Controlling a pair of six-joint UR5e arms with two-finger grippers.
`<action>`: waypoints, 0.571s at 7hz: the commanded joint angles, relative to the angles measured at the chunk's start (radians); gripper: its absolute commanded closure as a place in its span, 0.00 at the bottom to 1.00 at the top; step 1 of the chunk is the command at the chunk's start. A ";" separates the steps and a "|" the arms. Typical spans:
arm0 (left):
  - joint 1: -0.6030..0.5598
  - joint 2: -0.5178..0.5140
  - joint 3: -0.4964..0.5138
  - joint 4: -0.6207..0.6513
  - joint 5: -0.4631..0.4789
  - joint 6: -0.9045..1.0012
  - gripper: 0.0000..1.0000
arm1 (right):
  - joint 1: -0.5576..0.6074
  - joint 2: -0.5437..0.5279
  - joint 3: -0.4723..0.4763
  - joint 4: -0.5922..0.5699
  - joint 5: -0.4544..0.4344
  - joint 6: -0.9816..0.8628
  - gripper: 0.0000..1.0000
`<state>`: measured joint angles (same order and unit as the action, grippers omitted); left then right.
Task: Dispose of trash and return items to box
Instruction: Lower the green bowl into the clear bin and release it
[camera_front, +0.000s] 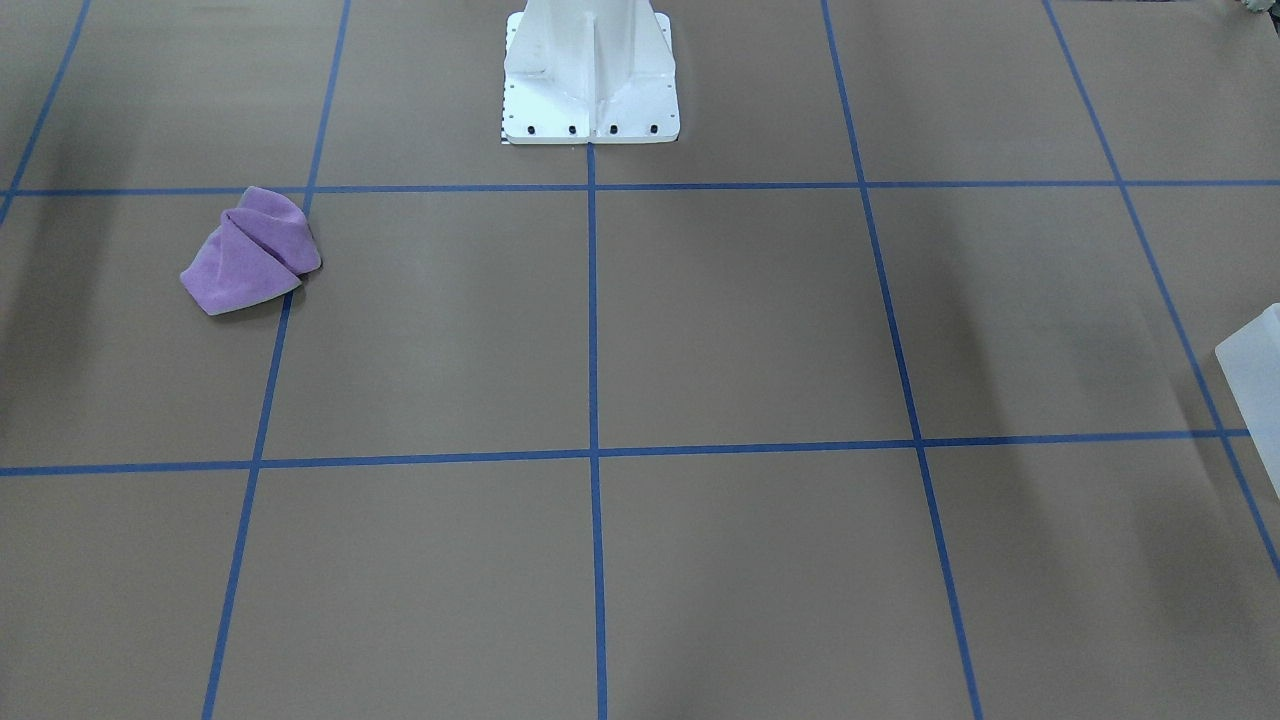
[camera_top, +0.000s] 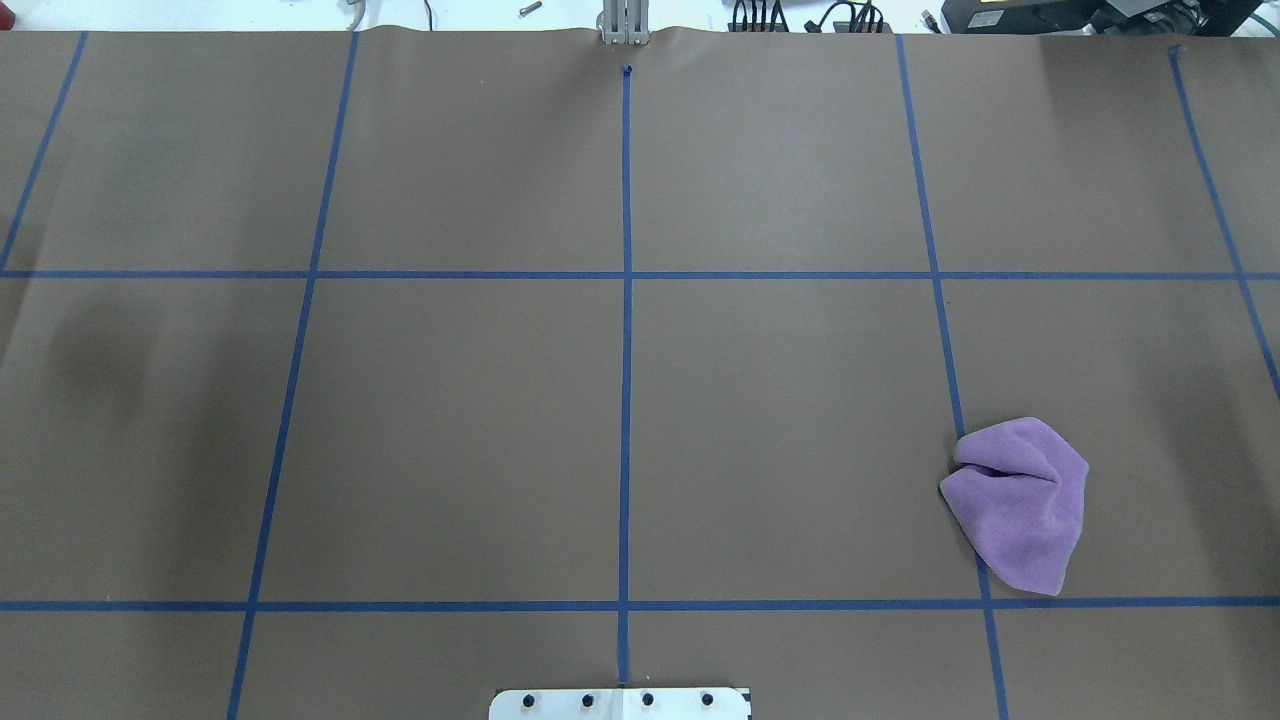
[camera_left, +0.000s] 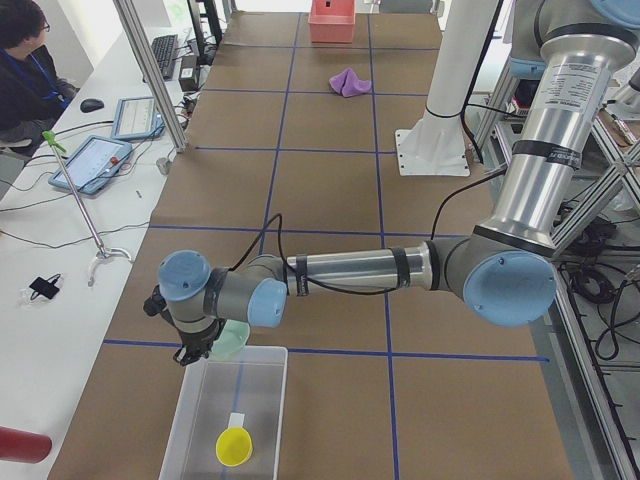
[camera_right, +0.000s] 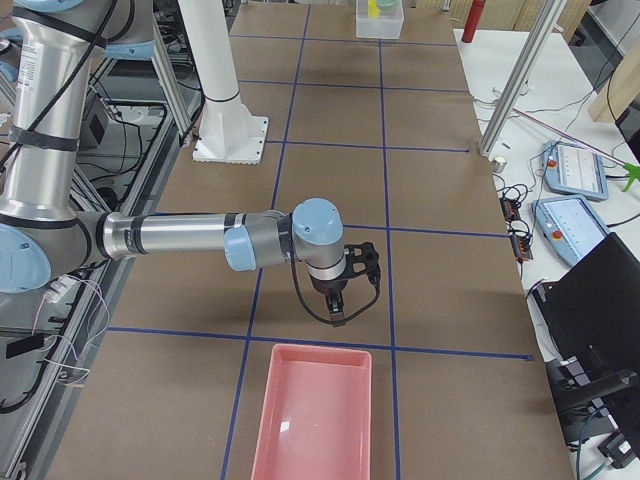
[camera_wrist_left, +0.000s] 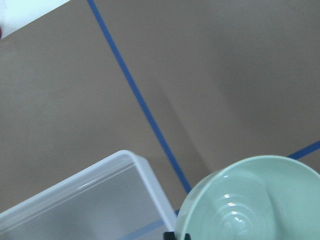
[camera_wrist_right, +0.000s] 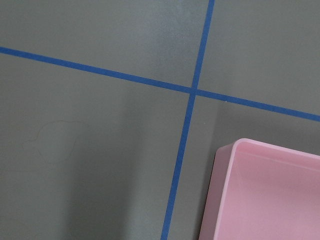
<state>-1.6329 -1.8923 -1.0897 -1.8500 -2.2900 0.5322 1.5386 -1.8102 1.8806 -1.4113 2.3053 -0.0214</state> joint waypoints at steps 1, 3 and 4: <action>-0.044 -0.076 0.277 -0.122 -0.009 0.149 1.00 | 0.000 0.008 0.000 -0.001 -0.001 0.000 0.00; -0.030 -0.077 0.384 -0.265 -0.009 0.082 1.00 | 0.000 0.011 0.000 0.000 -0.001 0.000 0.00; 0.008 -0.074 0.393 -0.317 -0.009 0.028 1.00 | 0.000 0.012 0.000 0.000 -0.001 0.000 0.00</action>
<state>-1.6572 -1.9682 -0.7275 -2.0942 -2.2992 0.6186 1.5386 -1.8001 1.8806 -1.4118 2.3041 -0.0215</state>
